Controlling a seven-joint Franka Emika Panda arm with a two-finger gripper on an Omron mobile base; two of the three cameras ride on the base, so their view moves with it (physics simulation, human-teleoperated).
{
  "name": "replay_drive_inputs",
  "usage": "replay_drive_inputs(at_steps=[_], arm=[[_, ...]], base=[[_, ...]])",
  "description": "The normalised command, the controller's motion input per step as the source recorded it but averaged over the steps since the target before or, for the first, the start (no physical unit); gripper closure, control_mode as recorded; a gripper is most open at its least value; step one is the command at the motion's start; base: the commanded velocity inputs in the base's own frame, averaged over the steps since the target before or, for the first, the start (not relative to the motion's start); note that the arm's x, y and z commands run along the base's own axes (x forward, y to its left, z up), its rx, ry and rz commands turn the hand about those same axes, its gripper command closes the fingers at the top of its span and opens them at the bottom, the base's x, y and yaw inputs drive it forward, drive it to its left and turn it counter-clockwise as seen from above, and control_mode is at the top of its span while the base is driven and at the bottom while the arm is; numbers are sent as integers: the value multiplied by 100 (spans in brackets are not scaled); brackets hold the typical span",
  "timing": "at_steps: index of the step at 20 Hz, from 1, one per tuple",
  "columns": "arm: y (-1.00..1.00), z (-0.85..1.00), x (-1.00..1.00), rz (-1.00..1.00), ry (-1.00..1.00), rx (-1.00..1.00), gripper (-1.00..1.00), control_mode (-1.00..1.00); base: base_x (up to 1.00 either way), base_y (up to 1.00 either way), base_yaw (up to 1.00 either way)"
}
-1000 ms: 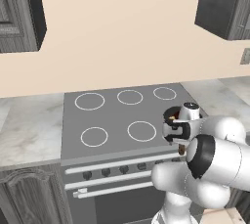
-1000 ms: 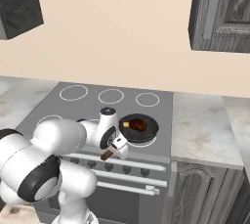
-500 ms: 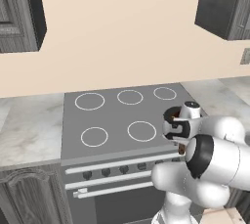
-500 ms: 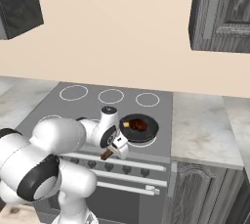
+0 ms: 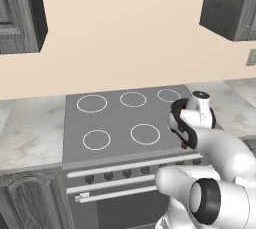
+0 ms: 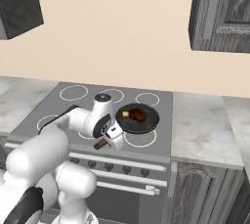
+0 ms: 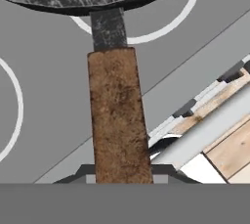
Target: Pick up the pan with the steak in it and place it on the dining table. Then place the steak on the plate.
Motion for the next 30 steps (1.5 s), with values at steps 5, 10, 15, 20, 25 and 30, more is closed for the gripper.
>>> replay_drive_inputs(at_steps=[5, 10, 15, 20, 25, 30], arm=[[33, 77, -44, 1, -1, -2, 100, -100], [40, 70, -54, 7, 1, -7, 100, -100], [39, 58, -64, 16, 7, -9, 100, -100], [41, 43, -55, 24, 12, -10, 100, -100], [33, 32, -45, 27, 14, -4, 100, -100], [14, 9, -47, 28, 11, 4, 100, -100]], base=[[0, 0, 0], [0, 0, 0], [0, 0, 0], [0, 0, 0], [0, 0, 0], [0, 0, 0]])
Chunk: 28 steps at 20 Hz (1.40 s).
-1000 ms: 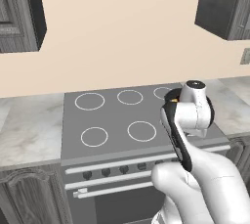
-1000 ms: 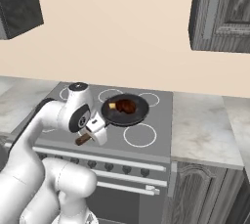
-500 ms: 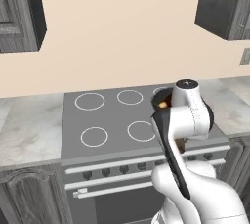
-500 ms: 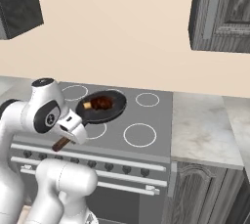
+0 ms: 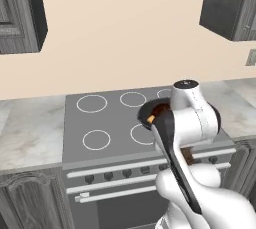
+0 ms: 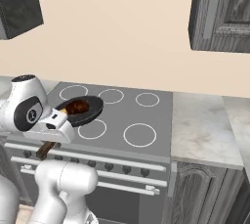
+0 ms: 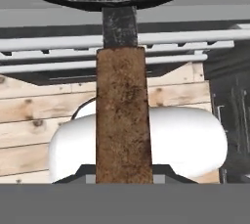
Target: Pick up the pan with the steak in it and place it on the dining table. Then place the steak on the plate.
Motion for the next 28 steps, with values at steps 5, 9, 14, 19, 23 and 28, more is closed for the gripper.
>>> replay_drive_inputs(at_steps=[5, 9, 14, 19, 23, 28], arm=[[0, -7, -28, 10, 1, 9, 100, -100], [0, 0, -1, 0, -1, 0, 100, -100], [1, -3, -15, 2, -1, -1, 100, 100], [0, 0, 0, 0, 0, 0, 100, 100], [0, 0, 0, 0, 0, 0, 100, 100], [0, 0, 0, 0, 0, 0, 100, 100]], base=[[0, 0, 0], [0, 0, 0], [-6, 4, 3], [-15, 2, 47], [-8, 0, 50], [-8, 0, 50]])
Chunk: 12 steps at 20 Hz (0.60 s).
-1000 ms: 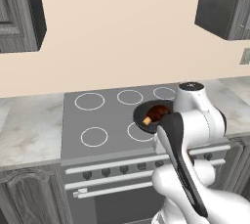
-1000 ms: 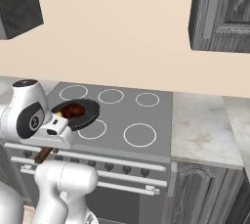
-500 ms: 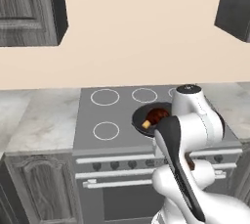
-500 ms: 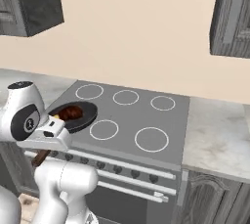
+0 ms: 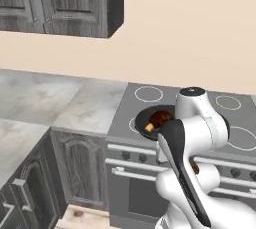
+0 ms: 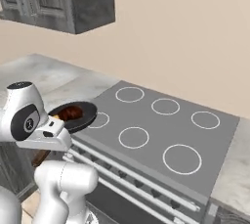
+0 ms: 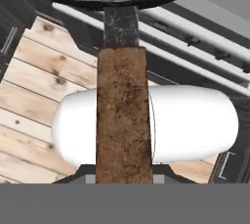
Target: Pick up the pan with the steak in it and place it on the dining table. Then place the steak on the plate.
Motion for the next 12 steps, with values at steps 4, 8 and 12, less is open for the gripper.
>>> replay_drive_inputs(at_steps=[4, 8, 12], arm=[[0, 0, 0, 0, 0, 0, 100, 100], [0, 0, 0, 0, 0, 0, 100, 100], [0, 0, 0, 0, 0, 0, 100, 100]], base=[[-8, 0, 50], [-8, 0, 50], [-8, 0, 50]])
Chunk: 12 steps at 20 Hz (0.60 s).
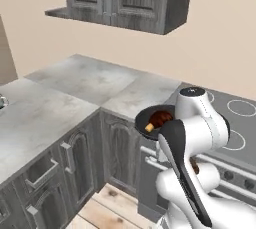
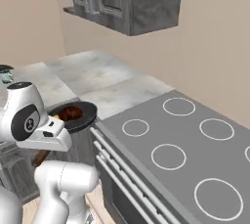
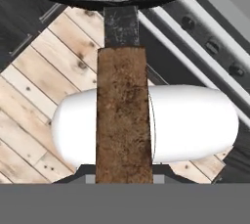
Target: Pick up the pan with the steak in it and place it on the dining table. Then place the steak on the plate.
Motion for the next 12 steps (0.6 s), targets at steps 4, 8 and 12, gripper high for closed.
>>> replay_drive_inputs(at_steps=[4, 8, 12], arm=[[0, 0, 0, 0, 0, 0, 100, 100], [0, 0, 0, 0, 0, 0, 100, 100], [0, 0, 0, 0, 0, 0, 100, 100]], base=[[-8, 0, 50], [-8, 0, 50], [-7, 0, 50]])
